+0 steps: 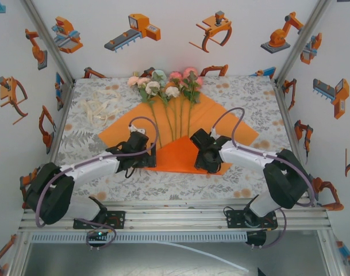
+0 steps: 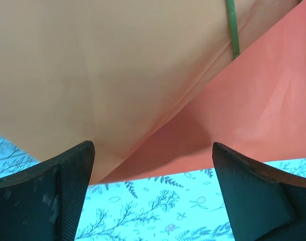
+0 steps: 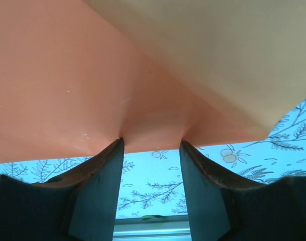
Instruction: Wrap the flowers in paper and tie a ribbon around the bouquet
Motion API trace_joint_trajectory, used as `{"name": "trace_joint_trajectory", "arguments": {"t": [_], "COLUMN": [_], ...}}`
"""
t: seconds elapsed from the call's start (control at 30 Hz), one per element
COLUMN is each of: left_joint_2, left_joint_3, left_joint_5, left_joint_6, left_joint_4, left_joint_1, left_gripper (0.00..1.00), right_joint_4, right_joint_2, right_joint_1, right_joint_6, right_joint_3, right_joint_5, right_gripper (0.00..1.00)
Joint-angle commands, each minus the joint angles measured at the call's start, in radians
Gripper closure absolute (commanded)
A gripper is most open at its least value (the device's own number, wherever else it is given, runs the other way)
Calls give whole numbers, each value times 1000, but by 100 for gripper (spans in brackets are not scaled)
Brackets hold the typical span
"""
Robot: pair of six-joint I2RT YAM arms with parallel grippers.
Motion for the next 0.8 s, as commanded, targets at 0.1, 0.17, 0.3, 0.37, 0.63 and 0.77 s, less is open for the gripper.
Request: {"name": "trace_joint_trajectory", "arguments": {"t": [0.1, 0.17, 0.3, 0.37, 0.63, 0.77], "left_joint_2": [-100, -82, -12, 48, 234, 255], "left_joint_3": [55, 72, 81, 99, 110, 46], "left_joint_5": [96, 184, 330, 369, 495, 589], "left_joint_6": [-180, -223, -267, -277, -310, -341], "left_joint_4": [-180, -208, -173, -156, -34, 110], "left_joint_1": [244, 379, 621, 699, 768, 746], "left_gripper": [8, 9, 10, 10, 13, 16], "right_joint_4": [-34, -18, 28, 63, 253, 257], "right_joint_2": [-72, -55, 20, 61, 202, 243], "right_joint_1": [17, 38, 76, 82, 115, 140], "right_joint_6": [-101, -106, -106, -103, 8, 39], "right_joint_3": [127, 181, 280, 306, 313, 311], "right_joint_5": [17, -2, -35, -55, -192, -195], "right_gripper": [53, 53, 53, 54, 60, 61]}}
